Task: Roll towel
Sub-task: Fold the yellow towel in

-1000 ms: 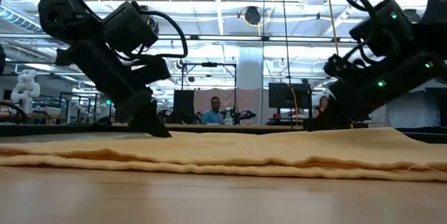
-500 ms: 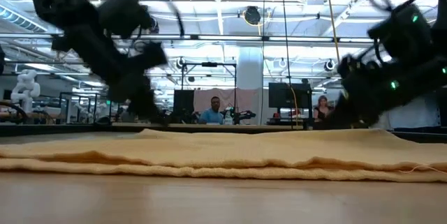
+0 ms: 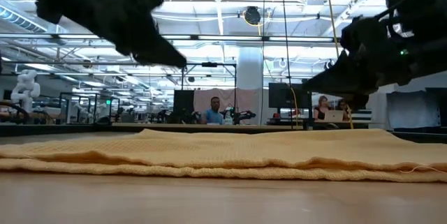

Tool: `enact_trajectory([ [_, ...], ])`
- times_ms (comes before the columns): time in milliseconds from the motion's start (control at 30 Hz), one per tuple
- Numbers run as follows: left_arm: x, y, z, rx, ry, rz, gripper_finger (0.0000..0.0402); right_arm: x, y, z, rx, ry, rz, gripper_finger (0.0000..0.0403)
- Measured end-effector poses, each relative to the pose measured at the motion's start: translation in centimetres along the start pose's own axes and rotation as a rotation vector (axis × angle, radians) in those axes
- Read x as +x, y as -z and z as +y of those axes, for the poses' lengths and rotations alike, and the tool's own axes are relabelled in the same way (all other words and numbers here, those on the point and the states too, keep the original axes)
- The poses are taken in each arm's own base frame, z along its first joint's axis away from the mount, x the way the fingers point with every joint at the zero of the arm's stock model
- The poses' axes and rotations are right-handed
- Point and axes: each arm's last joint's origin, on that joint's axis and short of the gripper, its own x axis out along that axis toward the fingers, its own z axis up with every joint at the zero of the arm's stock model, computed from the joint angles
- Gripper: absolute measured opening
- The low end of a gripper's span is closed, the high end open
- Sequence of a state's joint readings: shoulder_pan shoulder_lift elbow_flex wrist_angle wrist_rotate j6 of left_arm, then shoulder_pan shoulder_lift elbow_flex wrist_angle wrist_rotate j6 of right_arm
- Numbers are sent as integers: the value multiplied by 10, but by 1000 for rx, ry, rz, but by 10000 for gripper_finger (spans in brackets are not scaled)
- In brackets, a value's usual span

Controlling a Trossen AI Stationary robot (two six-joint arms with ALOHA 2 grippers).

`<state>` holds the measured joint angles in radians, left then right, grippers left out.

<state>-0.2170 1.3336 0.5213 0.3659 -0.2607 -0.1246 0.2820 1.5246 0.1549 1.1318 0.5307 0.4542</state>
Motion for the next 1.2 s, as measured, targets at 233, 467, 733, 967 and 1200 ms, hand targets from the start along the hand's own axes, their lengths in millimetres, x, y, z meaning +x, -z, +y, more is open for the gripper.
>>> enact_trajectory([
  [233, -5, -4, -36, -48, 67, -136, 111, 5, -9, 20, 4, -10, -62, 0],
  [467, 5, 5, -58, -79, 94, -202, 111, 10, -17, 43, -60, -68, -84, 0],
  [733, 27, 27, -64, -149, 58, -200, 111, 11, -10, 44, -112, -89, -4, 0],
  [967, 36, 39, -64, -224, -10, -168, 112, -1, 18, 51, -66, -308, 347, 0],
  [1200, 37, 52, -61, -246, -62, -55, 112, -16, 36, 53, -103, -213, 452, 0],
])
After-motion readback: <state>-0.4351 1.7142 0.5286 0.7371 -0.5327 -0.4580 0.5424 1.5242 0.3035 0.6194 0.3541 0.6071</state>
